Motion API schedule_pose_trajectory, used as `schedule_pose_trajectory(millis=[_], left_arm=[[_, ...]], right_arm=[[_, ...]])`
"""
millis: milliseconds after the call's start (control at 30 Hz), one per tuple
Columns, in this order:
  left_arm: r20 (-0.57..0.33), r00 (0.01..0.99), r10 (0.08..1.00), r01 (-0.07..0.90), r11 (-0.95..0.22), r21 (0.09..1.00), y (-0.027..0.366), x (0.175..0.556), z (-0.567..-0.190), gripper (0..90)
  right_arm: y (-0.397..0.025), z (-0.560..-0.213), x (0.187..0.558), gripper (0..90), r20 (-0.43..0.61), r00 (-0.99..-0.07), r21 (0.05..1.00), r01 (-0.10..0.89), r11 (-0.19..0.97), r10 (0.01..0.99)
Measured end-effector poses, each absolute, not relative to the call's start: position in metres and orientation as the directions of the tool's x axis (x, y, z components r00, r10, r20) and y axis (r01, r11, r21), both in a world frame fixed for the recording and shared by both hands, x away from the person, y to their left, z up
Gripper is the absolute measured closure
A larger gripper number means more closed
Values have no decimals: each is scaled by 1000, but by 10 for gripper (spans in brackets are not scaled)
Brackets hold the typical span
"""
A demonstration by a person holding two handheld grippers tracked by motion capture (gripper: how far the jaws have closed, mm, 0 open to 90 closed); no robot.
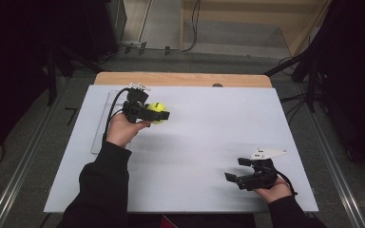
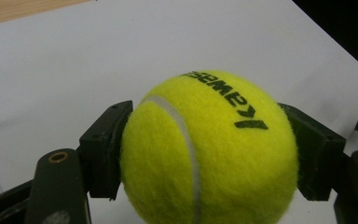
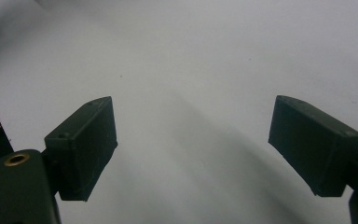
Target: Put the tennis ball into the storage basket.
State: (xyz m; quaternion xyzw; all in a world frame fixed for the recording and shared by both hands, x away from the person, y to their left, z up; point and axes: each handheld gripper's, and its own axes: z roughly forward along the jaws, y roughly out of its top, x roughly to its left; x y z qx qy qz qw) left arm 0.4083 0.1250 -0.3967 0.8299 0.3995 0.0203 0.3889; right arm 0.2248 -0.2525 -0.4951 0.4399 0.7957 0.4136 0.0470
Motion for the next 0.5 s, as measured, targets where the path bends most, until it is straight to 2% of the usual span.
schedule_pose_trajectory(millis=[500], left_arm=[[-271, 663, 698, 655, -367, 660, 140, 412, -396, 264]], right_arm=[[-252, -495, 225, 133, 287, -611, 701, 659, 273, 738]])
